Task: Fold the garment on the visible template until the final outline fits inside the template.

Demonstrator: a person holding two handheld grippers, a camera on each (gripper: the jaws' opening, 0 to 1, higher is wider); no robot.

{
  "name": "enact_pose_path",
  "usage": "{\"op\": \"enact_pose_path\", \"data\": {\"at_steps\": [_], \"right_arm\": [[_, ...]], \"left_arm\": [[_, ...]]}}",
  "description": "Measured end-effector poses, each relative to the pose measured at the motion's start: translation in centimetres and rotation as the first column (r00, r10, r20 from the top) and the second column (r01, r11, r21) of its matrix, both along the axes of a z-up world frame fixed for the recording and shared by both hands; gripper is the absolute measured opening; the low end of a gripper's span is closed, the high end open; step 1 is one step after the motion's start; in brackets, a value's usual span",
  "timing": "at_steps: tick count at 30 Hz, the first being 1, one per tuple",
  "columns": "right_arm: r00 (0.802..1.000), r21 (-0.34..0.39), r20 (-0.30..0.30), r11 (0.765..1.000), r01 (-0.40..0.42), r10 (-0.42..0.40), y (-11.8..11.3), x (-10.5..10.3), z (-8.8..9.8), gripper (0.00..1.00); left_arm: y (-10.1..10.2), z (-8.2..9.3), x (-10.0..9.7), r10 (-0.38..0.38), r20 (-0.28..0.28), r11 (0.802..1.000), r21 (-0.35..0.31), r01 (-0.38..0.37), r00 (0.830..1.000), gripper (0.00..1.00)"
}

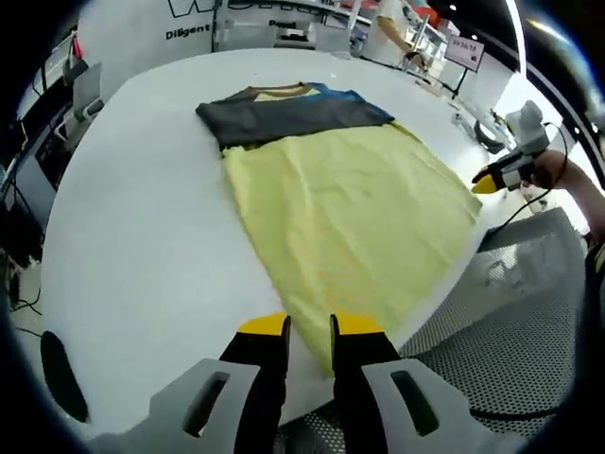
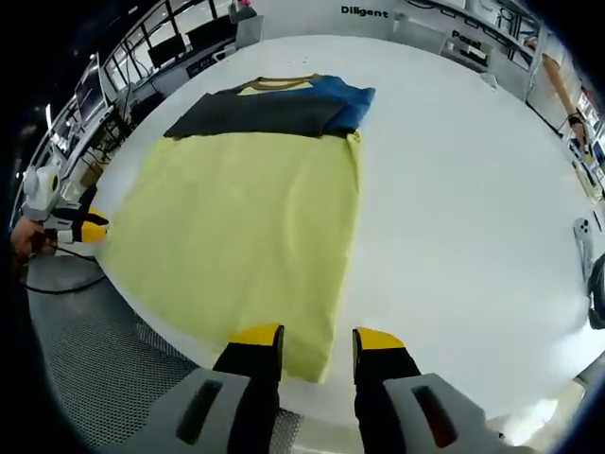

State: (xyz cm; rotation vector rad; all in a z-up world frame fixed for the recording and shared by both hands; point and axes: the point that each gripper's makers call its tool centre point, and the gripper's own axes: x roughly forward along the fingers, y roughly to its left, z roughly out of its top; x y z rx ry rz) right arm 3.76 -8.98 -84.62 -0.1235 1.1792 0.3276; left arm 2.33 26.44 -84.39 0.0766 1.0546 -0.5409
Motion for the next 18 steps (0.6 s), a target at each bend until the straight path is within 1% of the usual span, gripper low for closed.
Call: {"op": "enact_pose_path", "data": {"at_steps": [1, 2, 7, 10, 12, 15, 18], "right_arm": [[1.000, 0.001, -0.010, 1.000, 0.004, -0.004, 0.0, -0.2, -0.1, 0.24], [1.000, 0.000, -0.015, 1.000, 0.004, -0.004, 0.0, -0.4, -0.3, 0.24], [0.999, -0.004, -0.038, 1.000, -0.001, 0.001, 0.0, -0.9, -0.6, 0.23], [0.999, -0.005, -0.048, 1.000, -0.003, 0.003, 0.0, -1.2, -0.7, 0.22], [0.998, -0.007, -0.055, 1.000, -0.009, 0.008, 0.0, -1.4, -0.8, 0.22], [0.998, -0.005, -0.059, 1.000, -0.006, 0.006, 0.0, -1.6, -1.0, 0.21], [0.998, -0.012, -0.064, 1.000, -0.007, 0.007, -0.1, -1.6, -1.2, 0.19]], "left_arm": [[-0.3, 0.0, -0.2, 0.008, -0.008, 1.000, -0.015, -0.008, 1.000, 0.13], [-0.5, -0.1, -0.4, 0.000, -0.013, 1.000, -0.020, 0.000, 1.000, 0.13], [-0.3, -0.4, -0.9, 0.017, -0.038, 1.000, -0.004, -0.017, 0.999, 0.14], [0.0, -0.5, -0.8, 0.035, -0.042, 0.999, -0.001, -0.035, 0.999, 0.15], [0.2, -0.6, -1.0, 0.024, -0.048, 1.000, 0.019, -0.023, 0.999, 0.13], [0.0, -0.7, -1.2, 0.021, -0.061, 1.000, 0.009, -0.021, 0.998, 0.11], [0.1, -0.7, -1.3, 0.016, -0.061, 1.000, 0.016, -0.015, 0.998, 0.11]]}}
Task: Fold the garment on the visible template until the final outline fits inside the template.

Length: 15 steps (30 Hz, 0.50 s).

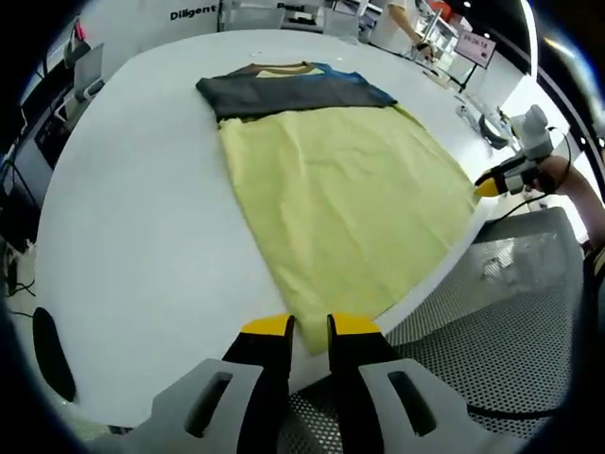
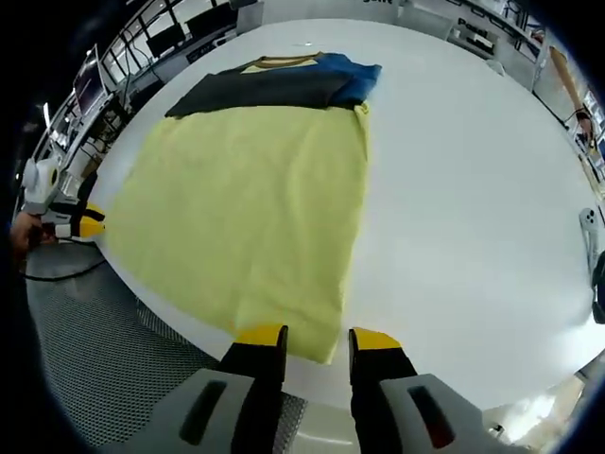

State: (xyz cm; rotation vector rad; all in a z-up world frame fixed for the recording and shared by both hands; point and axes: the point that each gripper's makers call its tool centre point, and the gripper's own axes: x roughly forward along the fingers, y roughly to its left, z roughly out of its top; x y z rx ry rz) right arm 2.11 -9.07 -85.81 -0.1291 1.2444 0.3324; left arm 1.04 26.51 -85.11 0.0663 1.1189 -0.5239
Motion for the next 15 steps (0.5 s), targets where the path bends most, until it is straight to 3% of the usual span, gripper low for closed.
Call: {"op": "enact_pose_path", "data": {"at_steps": [12, 15], "right_arm": [[1.000, -0.019, -0.006, 1.000, -0.011, 0.011, 0.31, -0.16, -0.16, 0.14], [1.000, -0.038, -0.011, 0.999, -0.016, 0.016, 0.11, -0.31, -0.23, 0.07]], "left_arm": [[0.02, -0.43, -0.37, -0.014, -0.020, 1.000, 0.022, 0.015, 1.000, 0.04], [0.08, -0.44, -0.30, -0.012, -0.017, 1.000, 0.026, 0.012, 1.000, 0.02]]}}
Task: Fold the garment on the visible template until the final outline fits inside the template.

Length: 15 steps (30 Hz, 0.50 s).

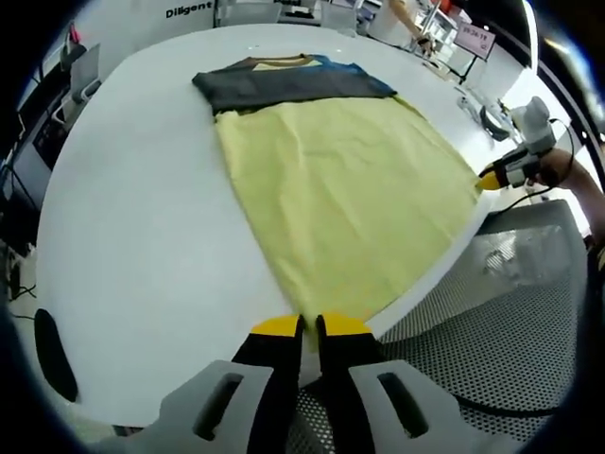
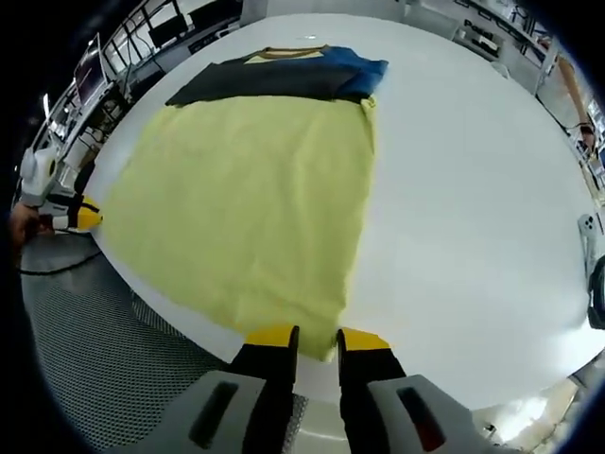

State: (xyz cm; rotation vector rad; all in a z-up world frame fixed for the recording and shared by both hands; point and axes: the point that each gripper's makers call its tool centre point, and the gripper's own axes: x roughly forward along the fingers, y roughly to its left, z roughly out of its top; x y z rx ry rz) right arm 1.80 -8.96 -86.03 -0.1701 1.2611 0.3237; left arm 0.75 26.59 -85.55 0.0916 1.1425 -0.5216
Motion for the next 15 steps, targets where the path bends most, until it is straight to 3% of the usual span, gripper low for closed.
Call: {"op": "enact_pose_path", "data": {"at_steps": [4, 6, 10, 13, 15], "right_arm": [[1.000, 0.007, -0.008, 1.000, -0.003, 0.003, 0.33, -0.13, -0.07, 0.01], [1.000, -0.006, 0.001, 1.000, -0.027, 0.027, 0.52, -0.05, -0.11, 0.00], [0.999, 0.006, 0.010, 0.999, -0.043, 0.043, 0.58, 0.08, -0.11, 0.00], [1.000, 0.045, 0.021, 0.999, 0.022, -0.023, 0.49, 0.10, -0.09, 0.00], [0.999, 0.034, 0.037, 0.999, 0.026, -0.027, -0.08, 0.00, 0.01, 0.00]], "left_arm": [[-0.13, -0.03, 0.04, -0.008, 0.005, 1.000, 0.003, 0.008, 1.000, 0.00], [-0.45, 0.00, -0.01, -0.113, 0.035, 0.993, 0.025, 0.112, 0.993, 0.00], [-0.26, 0.02, -0.01, -0.055, 0.021, 0.998, 0.026, 0.054, 0.998, 0.00], [-0.10, 0.27, 0.18, -0.033, 0.026, 0.999, 0.023, 0.032, 0.999, 0.00], [-0.04, 0.50, 0.23, -0.006, 0.022, 1.000, 0.010, 0.006, 1.000, 0.00]]}}
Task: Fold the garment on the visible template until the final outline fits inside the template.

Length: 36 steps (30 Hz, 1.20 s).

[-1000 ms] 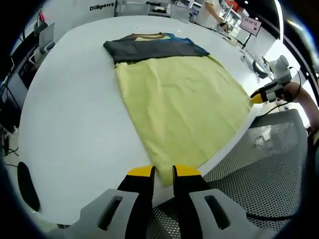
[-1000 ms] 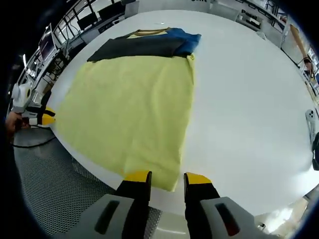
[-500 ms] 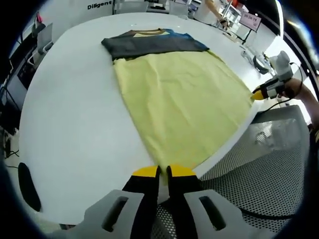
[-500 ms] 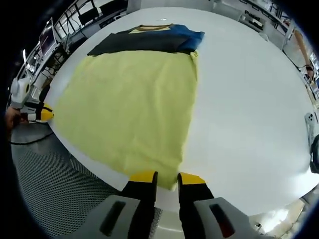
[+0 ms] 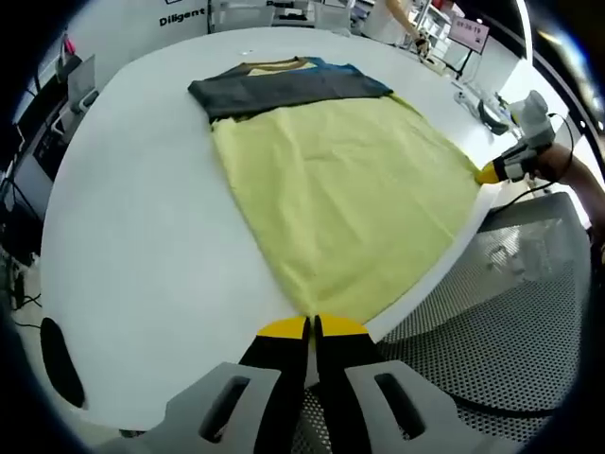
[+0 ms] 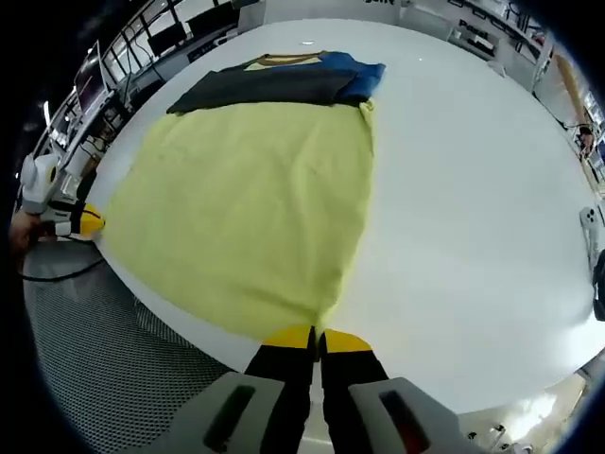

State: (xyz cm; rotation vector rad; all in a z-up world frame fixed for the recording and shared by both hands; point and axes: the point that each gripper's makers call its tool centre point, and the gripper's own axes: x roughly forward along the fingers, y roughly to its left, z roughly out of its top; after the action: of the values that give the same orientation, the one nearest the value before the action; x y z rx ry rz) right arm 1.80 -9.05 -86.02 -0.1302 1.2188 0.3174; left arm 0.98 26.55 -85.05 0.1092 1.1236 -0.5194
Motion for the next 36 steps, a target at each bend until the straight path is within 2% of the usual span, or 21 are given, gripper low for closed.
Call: {"op": "enact_pose_path", "data": {"at_steps": [1, 5, 7, 9, 12, 14, 15, 16, 17, 18, 21, 23, 24, 25, 26, 28, 29, 30, 32, 33, 36], "right_arm": [[1.000, 0.002, 0.026, 1.000, 0.016, -0.016, -0.2, 0.1, 0.3, 0.00], [0.993, 0.034, 0.051, 0.994, 0.103, -0.104, -0.5, 0.3, 1.0, 0.00], [0.992, 0.029, 0.069, 0.994, 0.106, -0.108, -0.9, 0.4, 1.5, 0.00], [0.987, 0.059, 0.076, 0.989, 0.137, -0.142, -0.7, 0.6, 2.0, 0.00], [0.985, 0.056, 0.101, 0.989, 0.136, -0.142, -0.8, 0.8, 2.5, 0.00], [0.980, 0.069, 0.139, 0.988, 0.135, -0.144, -0.6, 1.3, 3.0, 0.00], [0.975, 0.085, 0.175, 0.988, 0.126, -0.140, -0.5, 1.9, 3.4, 0.00], [0.963, 0.122, 0.216, 0.983, 0.135, -0.159, -0.4, 2.6, 4.0, 0.00], [0.960, 0.137, 0.225, 0.981, 0.138, -0.166, -0.3, 2.8, 4.1, 0.00], [0.949, 0.152, 0.272, 0.981, 0.123, -0.161, -0.2, 3.6, 4.8, 0.00], [0.936, 0.099, 0.336, 0.992, 0.075, -0.105, -0.3, 4.6, 5.9, 0.00], [0.936, 0.110, 0.333, 0.991, 0.082, -0.114, -0.1, 4.8, 6.1, 0.00], [0.935, 0.088, 0.340, 0.993, 0.079, -0.104, -0.3, 5.0, 6.1, 0.00], [0.928, 0.076, 0.361, 0.995, 0.071, -0.094, -0.3, 5.4, 6.3, 0.00], [0.926, 0.098, 0.363, 0.992, 0.074, -0.105, 0.0, 5.6, 6.5, 0.00], [0.916, 0.142, 0.376, 0.985, 0.094, -0.142, 0.4, 6.1, 6.8, 0.00], [0.913, 0.147, 0.380, 0.984, 0.100, -0.150, 0.2, 6.4, 6.8, 0.00], [0.905, 0.170, 0.380, 0.976, 0.135, -0.192, 0.2, 6.7, 6.6, 0.00], [0.901, 0.177, 0.385, 0.974, 0.139, -0.199, 0.2, 7.0, 6.6, 0.00], [0.892, 0.180, 0.405, 0.974, 0.138, -0.201, 0.3, 7.4, 6.8, 0.00], [0.868, 0.156, 0.461, 0.980, 0.127, -0.186, 0.5, 8.3, 7.5, 0.00]], "left_arm": [[-0.1, 0.2, 0.0, 0.001, 0.005, 1.000, -0.018, -0.001, 1.000, 0.00], [0.0, 1.2, 0.7, 0.004, 0.061, 1.000, -0.031, -0.002, 0.998, 0.00], [0.1, 1.6, 1.0, 0.035, 0.075, 0.998, -0.046, -0.032, 0.997, 0.00], [0.2, 2.2, 1.6, 0.104, 0.090, 0.991, -0.089, -0.096, 0.990, 0.00], [0.4, 2.9, 2.1, 0.133, 0.111, 0.986, -0.117, -0.120, 0.985, 0.00], [0.6, 3.3, 2.5, 0.163, 0.131, 0.980, -0.139, -0.145, 0.978, 0.00], [0.8, 3.5, 2.7, 0.162, 0.147, 0.981, -0.130, -0.144, 0.976, 0.00], [1.2, 3.7, 3.2, 0.156, 0.193, 0.985, -0.105, -0.137, 0.969, 0.00], [1.4, 3.8, 3.3, 0.146, 0.207, 0.988, -0.089, -0.130, 0.967, 0.00], [1.4, 3.8, 3.4, 0.154, 0.207, 0.986, -0.090, -0.138, 0.966, 0.00], [1.5, 4.2, 3.8, 0.185, 0.214, 0.980, -0.114, -0.163, 0.959, 0.00], [1.6, 4.8, 4.4, 0.185, 0.252, 0.981, -0.108, -0.162, 0.950, 0.00], [1.5, 5.0, 4.6, 0.187, 0.262, 0.980, -0.113, -0.163, 0.947, 0.00], [1.6, 5.3, 5.2, 0.209, 0.286, 0.976, -0.120, -0.182, 0.935, 0.00], [2.0, 5.6, 5.6, 0.238, 0.305, 0.971, -0.111, -0.214, 0.922, 0.00], [2.1, 5.5, 5.8, 0.197, 0.314, 0.980, -0.069, -0.185, 0.929, 0.00], [2.2, 5.9, 6.5, 0.190, 0.352, 0.982, -0.065, -0.178, 0.917, 0.00], [2.1, 6.2, 6.7, 0.196, 0.360, 0.981, -0.075, -0.181, 0.912, 0.00], [2.1, 6.7, 7.4, 0.211, 0.388, 0.978, -0.084, -0.193, 0.897, 0.00], [2.3, 7.1, 8.0, 0.200, 0.424, 0.980, -0.074, -0.186, 0.883, 0.00], [2.1, 7.5, 8.6, 0.199, 0.443, 0.980, -0.074, -0.186, 0.874, 0.00]]}}
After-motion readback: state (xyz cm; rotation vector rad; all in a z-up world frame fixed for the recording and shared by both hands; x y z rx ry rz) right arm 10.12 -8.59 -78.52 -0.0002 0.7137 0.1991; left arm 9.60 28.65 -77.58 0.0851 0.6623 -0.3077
